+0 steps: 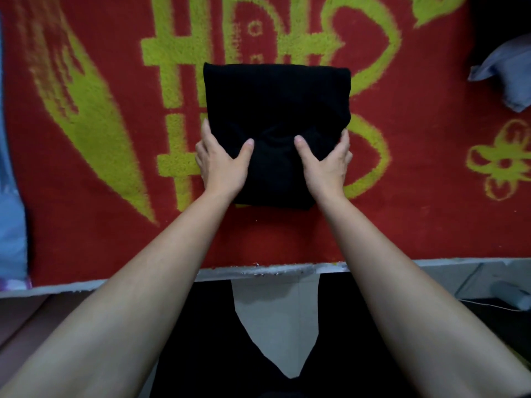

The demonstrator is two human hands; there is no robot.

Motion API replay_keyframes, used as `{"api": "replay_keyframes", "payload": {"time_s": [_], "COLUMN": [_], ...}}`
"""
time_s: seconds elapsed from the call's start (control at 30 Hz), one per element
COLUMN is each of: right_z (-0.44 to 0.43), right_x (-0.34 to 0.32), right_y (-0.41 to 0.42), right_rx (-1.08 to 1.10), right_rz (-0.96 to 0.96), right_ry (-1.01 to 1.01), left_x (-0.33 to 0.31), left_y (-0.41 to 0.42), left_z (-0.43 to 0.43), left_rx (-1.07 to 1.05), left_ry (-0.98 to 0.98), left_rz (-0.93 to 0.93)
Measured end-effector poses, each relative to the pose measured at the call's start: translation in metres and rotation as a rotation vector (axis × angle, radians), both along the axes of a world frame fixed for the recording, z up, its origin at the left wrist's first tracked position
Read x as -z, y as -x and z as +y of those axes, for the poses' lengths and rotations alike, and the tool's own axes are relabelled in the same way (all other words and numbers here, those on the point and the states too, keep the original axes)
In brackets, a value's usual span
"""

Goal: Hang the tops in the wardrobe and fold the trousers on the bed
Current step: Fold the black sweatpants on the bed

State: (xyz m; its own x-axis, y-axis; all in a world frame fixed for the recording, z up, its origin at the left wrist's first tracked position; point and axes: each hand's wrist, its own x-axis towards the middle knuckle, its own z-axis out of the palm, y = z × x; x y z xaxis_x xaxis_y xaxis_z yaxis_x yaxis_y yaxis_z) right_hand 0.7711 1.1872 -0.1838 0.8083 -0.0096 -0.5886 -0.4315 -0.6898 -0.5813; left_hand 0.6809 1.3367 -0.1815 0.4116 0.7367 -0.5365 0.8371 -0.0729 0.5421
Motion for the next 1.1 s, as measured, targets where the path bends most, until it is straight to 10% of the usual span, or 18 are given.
{"api": "replay_keyframes", "payload": {"time_s": [0.17, 0.47, 0.7, 1.1], "right_z": [-0.006, -0.010, -0.003, -0.008], "right_x": [0.005, -0.002, -0.005, -0.028], "right_y": [-0.013, -0.026, -0.006, 0.002], "right_rx": [0.077, 0.094, 0.189, 0.257], "right_rz": [0.132, 0.255, 0.346, 0.887], "right_ry": [-0.083, -0.082, -0.138, -0.480], "left_x": [0.000, -0.014, -0.034, -0.033], "left_y": [-0.002, 0.018, 0.024, 0.031], "left_z": [0.020, -0.014, -0.069, -0.073], "left_rx": [-0.232, -0.372, -1.112, -1.044], "left_ry": [0.224, -0.070, 0.682, 1.108], "left_rz": [-0.021, 0.136, -0.182, -0.531]}}
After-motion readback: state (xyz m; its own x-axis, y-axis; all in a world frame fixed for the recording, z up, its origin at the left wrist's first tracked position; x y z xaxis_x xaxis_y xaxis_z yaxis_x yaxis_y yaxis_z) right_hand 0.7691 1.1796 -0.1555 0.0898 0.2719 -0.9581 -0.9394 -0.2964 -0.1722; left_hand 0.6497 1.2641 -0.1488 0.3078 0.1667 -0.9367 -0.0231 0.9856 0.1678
